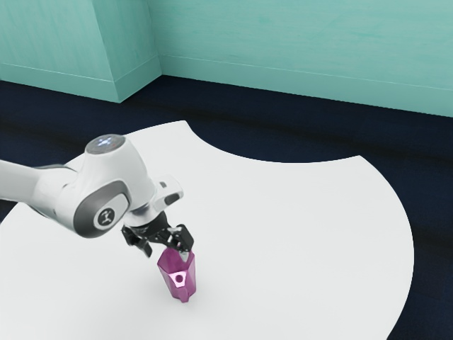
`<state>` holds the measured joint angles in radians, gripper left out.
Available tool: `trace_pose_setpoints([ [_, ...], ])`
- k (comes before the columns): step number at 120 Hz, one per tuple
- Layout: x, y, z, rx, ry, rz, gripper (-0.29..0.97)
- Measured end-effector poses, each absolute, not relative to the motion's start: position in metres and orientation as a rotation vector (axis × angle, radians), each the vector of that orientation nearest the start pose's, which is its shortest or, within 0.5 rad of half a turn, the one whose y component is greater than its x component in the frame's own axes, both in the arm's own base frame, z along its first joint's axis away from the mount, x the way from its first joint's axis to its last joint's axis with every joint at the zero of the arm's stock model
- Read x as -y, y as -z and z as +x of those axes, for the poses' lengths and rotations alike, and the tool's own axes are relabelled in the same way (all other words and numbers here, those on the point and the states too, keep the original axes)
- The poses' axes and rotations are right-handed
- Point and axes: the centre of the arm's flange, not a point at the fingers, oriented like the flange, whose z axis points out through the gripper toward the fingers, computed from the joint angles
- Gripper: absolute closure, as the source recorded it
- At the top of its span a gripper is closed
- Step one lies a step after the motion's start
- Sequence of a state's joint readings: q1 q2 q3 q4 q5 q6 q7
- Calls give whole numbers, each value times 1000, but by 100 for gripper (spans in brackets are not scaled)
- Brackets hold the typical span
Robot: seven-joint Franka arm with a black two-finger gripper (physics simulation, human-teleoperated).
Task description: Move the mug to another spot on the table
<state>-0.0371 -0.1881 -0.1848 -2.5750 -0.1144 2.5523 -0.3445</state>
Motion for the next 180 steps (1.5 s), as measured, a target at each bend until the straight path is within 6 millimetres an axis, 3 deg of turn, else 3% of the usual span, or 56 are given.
trace_pose_setpoints([
  [13, 93, -346, 424, 447, 287, -3176, 0],
  [24, 108, -351, 412, 476, 311, -3149, 0],
  [51, 135, -332, 391, 674, 237, -3127, 0],
  [75, 150, -347, 398, 810, 195, -3121, 0],
  [116, 142, -337, 397, 928, 61, -3063, 0],
  [139, 163, -317, 382, 873, 190, -3085, 1],
  [164, 160, -309, 394, 957, 375, -3093, 2],
  [180, 146, -302, 391, 1013, 453, -3046, 2],
])
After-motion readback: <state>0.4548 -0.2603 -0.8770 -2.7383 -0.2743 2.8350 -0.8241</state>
